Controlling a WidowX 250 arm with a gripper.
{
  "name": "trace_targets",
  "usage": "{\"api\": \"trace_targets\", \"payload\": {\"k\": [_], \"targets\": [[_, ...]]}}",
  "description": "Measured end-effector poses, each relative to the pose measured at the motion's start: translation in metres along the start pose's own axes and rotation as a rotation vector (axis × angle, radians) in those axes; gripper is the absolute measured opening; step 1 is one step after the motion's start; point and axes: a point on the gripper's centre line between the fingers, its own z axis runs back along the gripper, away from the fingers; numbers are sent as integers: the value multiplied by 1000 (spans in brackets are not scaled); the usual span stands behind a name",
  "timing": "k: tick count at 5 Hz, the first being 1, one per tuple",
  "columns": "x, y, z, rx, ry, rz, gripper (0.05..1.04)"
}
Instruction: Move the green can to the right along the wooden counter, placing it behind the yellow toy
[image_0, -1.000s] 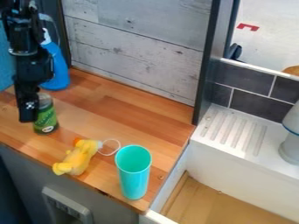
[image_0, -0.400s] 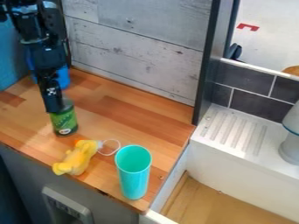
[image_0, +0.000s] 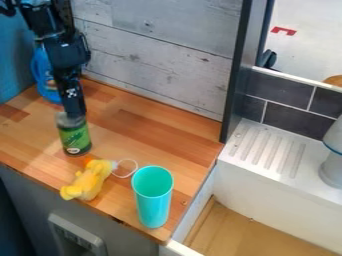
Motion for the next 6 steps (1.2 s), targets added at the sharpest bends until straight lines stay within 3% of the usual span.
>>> {"api": "trace_targets", "payload": {"k": [1, 3, 4, 5, 6], "targets": [[4, -3, 3, -10, -27, 9, 1001], [-19, -16, 69, 288, 13, 111, 1001], [-37, -39, 100, 334, 56, 218, 1001], [-48, -61, 84, 225, 102, 373, 1001], [-42, -69, 64, 162, 99, 466, 1001]]}}
